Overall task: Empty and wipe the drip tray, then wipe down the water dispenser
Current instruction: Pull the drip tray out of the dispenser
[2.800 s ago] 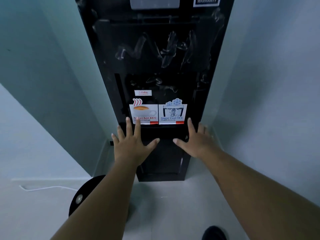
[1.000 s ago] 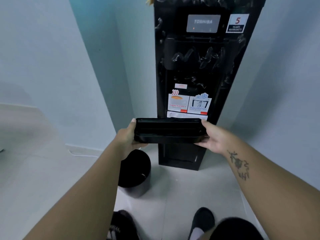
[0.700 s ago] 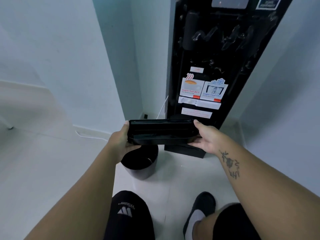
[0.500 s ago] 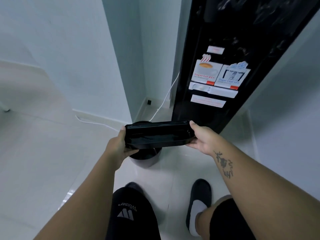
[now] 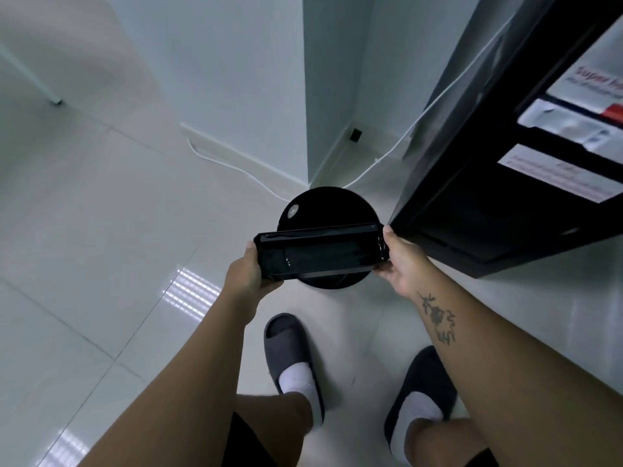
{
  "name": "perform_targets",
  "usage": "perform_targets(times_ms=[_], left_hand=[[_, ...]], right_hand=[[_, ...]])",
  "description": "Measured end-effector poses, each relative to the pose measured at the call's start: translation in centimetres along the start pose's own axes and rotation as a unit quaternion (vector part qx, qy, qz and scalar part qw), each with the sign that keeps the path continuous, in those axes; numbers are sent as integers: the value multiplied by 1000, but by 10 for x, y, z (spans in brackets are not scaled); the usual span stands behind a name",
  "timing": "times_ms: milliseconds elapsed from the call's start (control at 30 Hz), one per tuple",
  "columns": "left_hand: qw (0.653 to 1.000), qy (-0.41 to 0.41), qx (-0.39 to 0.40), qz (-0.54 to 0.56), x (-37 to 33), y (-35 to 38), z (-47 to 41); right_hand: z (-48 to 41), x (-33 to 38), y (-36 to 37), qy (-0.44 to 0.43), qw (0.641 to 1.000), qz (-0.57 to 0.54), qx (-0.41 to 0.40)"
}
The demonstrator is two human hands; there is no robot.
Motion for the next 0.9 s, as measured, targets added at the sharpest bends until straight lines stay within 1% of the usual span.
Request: perform_targets(times_ms=[133,233,333,433,533,567,633,800,900], left_hand=[[1000,-8,-16,-6,15,0,-21],[999,-10,-28,-15,22,-2,-29],[997,-3,-73,-38,21,-14,-34],[990,31,-107,-81,9,-24,-38],[988,64,-119,-78,1,-20,-36],[988,71,-111,-82,9,-9,-41],[985,92,-114,-96,5,2,-41],[968,177,-142,-105,-24,11,-35],[963,180,-156,-130,-29,16,-34]], right_hand=[[-31,-10,10,5,1000,10,0],[-46,-19,17,30,999,5,15],[-51,-27,22,55,998,0,23],[-51,-30,26,64,998,3,21],[-51,-35,21,64,998,27,-1],[-59,-43,10,61,997,31,-21],[-64,-45,2,56,997,43,-41],[-64,-36,3,22,994,92,-47],[-61,-28,2,-1,992,107,-60]])
Point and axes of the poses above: each hand's wrist, its own z-axis away from the middle knuckle, its own y-axis out of the palm, x = y × z, the point moved 10 cm from there along -z, towards the middle knuckle, and after that the axes turned 6 degrees about -x, right-handed, at the moved point
